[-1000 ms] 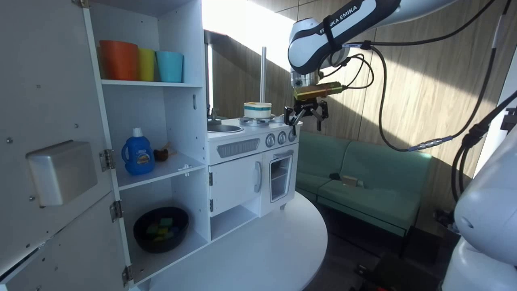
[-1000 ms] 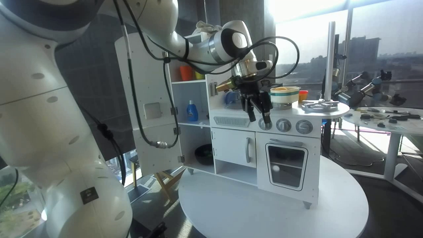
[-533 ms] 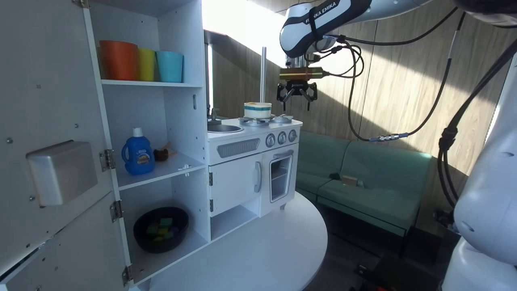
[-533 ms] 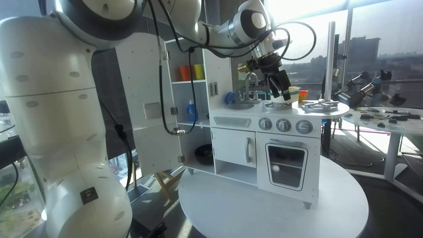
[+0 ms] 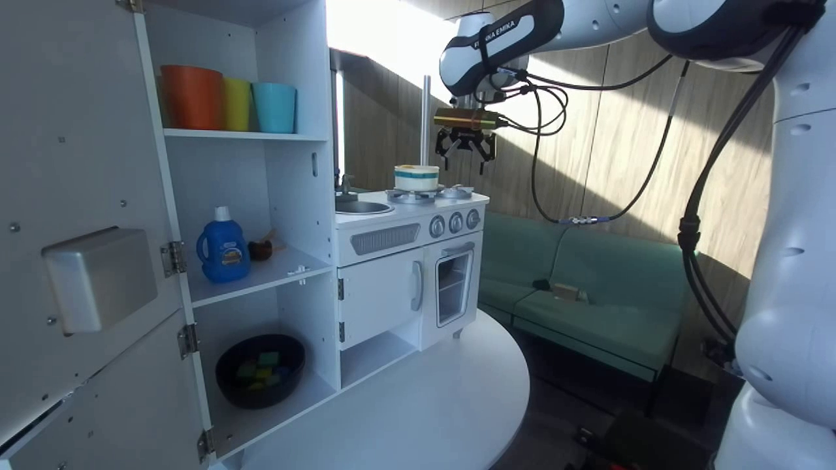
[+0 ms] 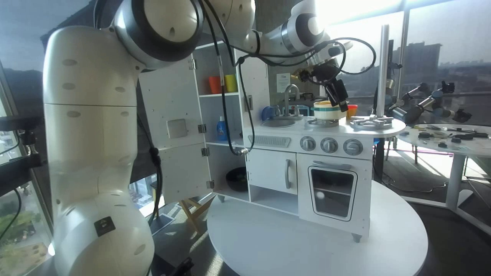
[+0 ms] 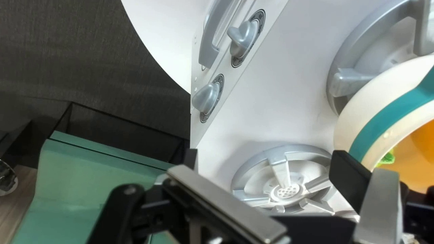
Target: Pick up the white bowl and pour its contents into the sink
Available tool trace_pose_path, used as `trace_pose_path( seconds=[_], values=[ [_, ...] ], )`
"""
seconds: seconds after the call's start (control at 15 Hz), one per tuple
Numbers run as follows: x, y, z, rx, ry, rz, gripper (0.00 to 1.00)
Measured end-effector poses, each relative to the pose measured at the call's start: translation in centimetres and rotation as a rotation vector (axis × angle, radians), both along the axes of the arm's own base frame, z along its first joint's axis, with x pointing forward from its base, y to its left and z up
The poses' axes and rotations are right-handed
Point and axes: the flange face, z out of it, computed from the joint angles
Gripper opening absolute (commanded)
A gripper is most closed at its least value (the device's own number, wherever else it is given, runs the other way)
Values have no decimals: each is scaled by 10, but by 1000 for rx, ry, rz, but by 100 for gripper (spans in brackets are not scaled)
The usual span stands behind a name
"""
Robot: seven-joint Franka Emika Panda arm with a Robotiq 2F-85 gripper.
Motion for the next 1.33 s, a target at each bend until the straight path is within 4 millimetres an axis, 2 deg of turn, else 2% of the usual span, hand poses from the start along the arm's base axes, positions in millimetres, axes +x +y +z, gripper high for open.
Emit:
trace_pose_path(
  seconds=[0.27, 0.53, 0.67, 0.8, 1.07, 1.2, 1.33],
  values=[
    [2, -2, -1, -4, 2, -3, 100],
    [14, -10, 23, -28, -54, -12, 100],
    [27, -10, 31, -38, -81, -8, 100],
    [45, -8, 29, -38, -96, 0, 100],
    [75, 3, 7, -19, -74, 25, 100],
    [79, 9, 3, -9, -57, 35, 100],
    [77, 15, 9, -5, -53, 44, 100]
  ],
)
